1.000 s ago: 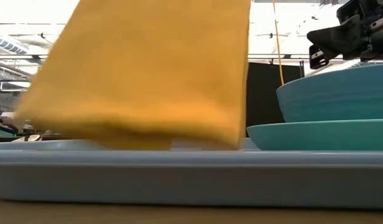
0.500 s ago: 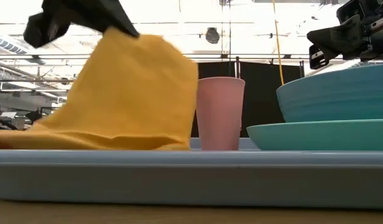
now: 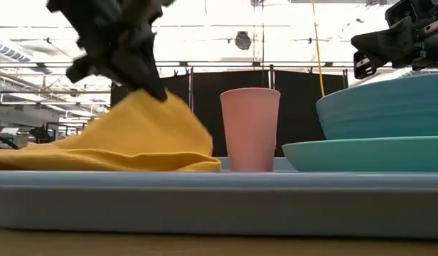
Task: Set up tray
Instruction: Put the yellow table napkin on the blue serving tray to the bottom left of the pink plastic cup
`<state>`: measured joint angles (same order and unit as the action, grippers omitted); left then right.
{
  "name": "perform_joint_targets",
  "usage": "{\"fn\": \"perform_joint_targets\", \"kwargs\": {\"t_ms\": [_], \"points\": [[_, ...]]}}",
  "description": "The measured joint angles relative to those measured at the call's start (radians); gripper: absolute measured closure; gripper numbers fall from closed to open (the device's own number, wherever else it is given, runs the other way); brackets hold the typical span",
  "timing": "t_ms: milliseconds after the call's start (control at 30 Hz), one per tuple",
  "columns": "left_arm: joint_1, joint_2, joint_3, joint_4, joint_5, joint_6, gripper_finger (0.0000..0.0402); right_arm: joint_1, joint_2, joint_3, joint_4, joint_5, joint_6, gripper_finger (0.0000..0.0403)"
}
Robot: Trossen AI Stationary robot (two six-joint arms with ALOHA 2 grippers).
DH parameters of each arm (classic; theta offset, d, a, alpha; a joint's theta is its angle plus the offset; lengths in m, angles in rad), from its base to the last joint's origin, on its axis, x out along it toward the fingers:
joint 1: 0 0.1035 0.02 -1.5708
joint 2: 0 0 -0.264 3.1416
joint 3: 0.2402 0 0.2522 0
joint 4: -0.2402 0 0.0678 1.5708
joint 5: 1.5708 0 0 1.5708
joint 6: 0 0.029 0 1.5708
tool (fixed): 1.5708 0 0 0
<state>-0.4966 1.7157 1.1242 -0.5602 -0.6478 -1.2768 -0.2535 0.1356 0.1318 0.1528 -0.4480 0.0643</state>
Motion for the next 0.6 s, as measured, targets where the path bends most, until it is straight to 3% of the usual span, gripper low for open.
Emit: {"fn": "perform_joint_targets", "kwargs": {"t_ms": [367, 600], "points": [[0.111, 0.000, -0.176, 0.260, 0.092, 0.174, 0.0387, 0.000, 0.000, 0.000, -0.003, 0.002, -0.001, 0.0403], [0.153, 0.000, -0.207, 0.278, 0.140, 0.203, 0.0380, 0.000, 0.000, 0.000, -0.003, 0.002, -0.001, 0.0403]]}}
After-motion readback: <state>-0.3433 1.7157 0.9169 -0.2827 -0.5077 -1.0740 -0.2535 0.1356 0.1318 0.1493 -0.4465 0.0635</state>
